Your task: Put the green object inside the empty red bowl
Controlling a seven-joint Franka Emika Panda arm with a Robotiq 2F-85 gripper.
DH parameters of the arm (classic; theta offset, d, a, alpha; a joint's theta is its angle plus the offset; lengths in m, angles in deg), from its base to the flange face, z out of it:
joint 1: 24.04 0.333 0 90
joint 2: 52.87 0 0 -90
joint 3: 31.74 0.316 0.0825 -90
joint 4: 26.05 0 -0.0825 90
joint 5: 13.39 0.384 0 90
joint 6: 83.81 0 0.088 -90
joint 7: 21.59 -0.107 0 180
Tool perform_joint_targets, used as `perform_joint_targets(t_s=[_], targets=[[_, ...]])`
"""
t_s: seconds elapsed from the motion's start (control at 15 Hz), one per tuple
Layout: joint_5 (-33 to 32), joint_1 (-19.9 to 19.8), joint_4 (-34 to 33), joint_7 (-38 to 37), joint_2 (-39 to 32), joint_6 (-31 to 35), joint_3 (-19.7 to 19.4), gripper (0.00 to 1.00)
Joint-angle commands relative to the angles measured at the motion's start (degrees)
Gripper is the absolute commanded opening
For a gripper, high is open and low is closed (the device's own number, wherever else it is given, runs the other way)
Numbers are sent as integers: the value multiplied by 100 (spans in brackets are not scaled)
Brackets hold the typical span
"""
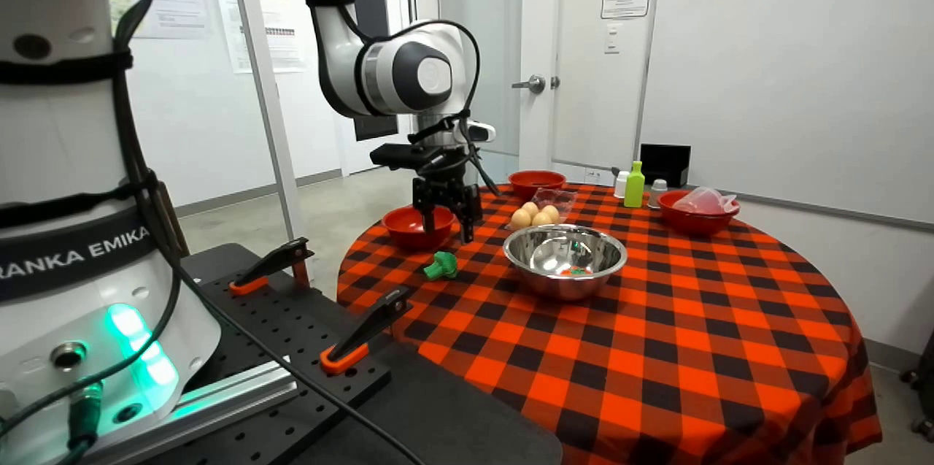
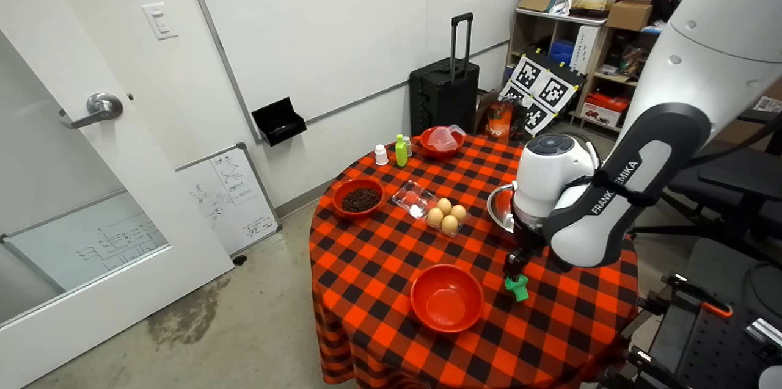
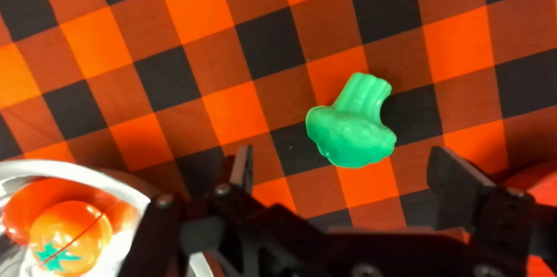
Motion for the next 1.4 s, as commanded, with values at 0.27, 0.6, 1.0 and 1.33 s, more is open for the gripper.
perform_joint_targets(t_s=[0.27, 0.6, 1.0, 1.33], targets=[[25, 313, -266, -448, -477, -3, -136, 100], [84, 356, -234, -573, -631, -14, -141, 100], [153, 328, -366, -540, -766, -52, -28, 100], [151, 311, -514, -496, -872, -73, 40, 100]])
